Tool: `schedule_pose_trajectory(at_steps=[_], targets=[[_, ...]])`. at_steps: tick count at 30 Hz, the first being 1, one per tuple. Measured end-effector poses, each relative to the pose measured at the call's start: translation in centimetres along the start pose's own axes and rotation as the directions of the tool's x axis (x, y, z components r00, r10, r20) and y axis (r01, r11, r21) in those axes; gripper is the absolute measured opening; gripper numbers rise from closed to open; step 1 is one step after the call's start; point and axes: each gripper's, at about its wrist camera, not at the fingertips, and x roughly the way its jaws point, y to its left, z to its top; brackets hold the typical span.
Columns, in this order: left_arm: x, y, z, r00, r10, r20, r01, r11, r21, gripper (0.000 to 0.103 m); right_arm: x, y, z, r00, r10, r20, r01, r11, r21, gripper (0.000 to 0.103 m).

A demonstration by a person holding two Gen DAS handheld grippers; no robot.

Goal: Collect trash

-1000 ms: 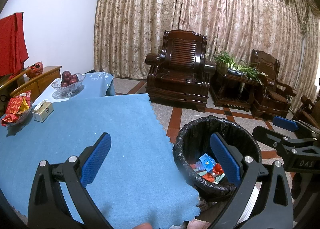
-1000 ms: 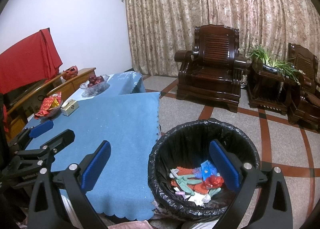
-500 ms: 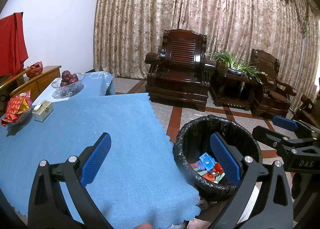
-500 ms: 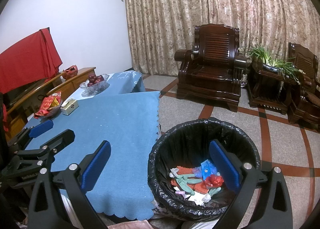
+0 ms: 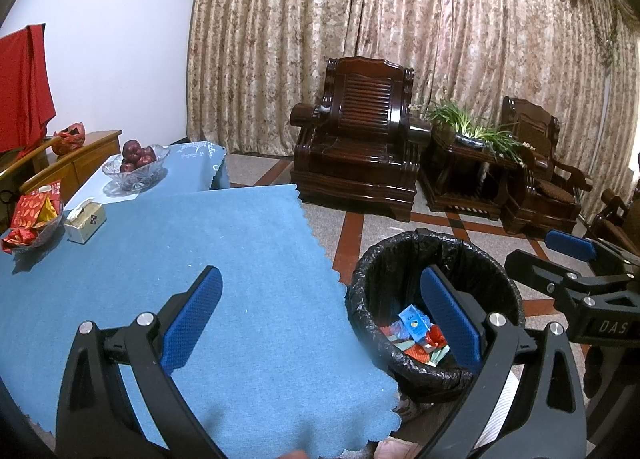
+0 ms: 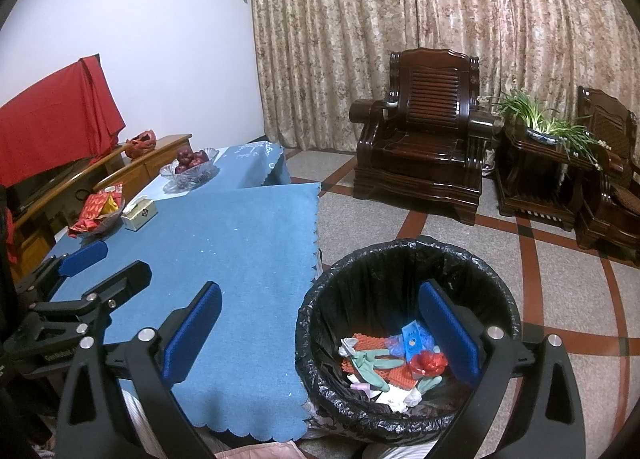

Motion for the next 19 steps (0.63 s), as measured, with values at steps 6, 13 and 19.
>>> schedule_pose_trajectory(at_steps=[6, 13, 19], targets=[[-0.1, 0.1, 0.0, 1.0, -0.002, -0.002, 0.002, 1.0, -0.001, 0.097, 0.1, -0.2, -0.2, 1.0, 0.001, -0.003, -0.001, 1.0, -0.002, 0.097], [-0.4, 0.1, -0.3, 1.0, -0.002, -0.002, 0.002, 1.0, 0.006, 0.097, 0.1, -0.4, -0.4, 1.0, 0.001, -0.005, -0.001, 1.0, -0.001, 0.097], [-0.3, 0.0, -1.0, 1.0, 0.0, -0.008, 0.0, 1.0, 0.006, 0.097, 0.2, -0.5, -0.4, 1.0, 0.002, -0.007, -0.002, 1.0, -0.002, 0.097]])
